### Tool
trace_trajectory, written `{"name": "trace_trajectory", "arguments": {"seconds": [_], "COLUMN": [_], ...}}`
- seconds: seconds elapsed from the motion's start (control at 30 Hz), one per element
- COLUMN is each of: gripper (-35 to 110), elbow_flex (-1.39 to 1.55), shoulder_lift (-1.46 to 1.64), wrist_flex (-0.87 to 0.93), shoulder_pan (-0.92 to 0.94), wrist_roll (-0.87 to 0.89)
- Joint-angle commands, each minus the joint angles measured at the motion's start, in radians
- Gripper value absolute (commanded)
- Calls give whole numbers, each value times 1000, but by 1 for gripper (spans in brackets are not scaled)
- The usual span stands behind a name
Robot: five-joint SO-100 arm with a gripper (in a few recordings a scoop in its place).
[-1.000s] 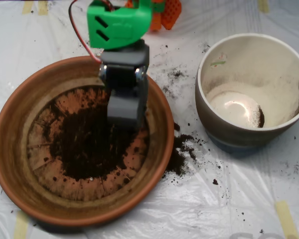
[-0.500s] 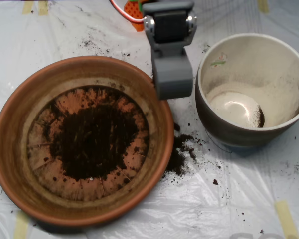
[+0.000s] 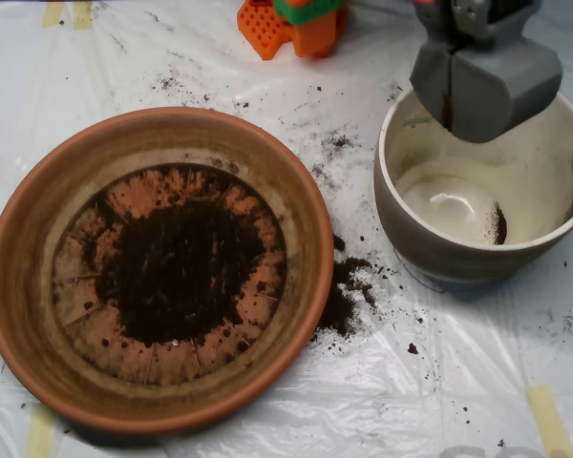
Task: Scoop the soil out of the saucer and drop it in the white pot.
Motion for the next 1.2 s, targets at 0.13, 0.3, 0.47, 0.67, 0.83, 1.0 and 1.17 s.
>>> {"name": "trace_trajectory", "arguments": {"seconds": [0.13,0.3,0.47,0.67,0.83,1.0,1.17], "gripper": [28,28,28,28,29,30,32], "elbow_flex": [-8,20,55,86,-20,-146,-206], "shoulder_lift": [31,54,77,100,94,48,9], "wrist_flex": [-38,-44,-44,-57,-51,-31,3], "shoulder_pan": [-12,-15,-20,-25,29,155,310], "wrist_roll": [6,8,8,28,110,195,210]}}
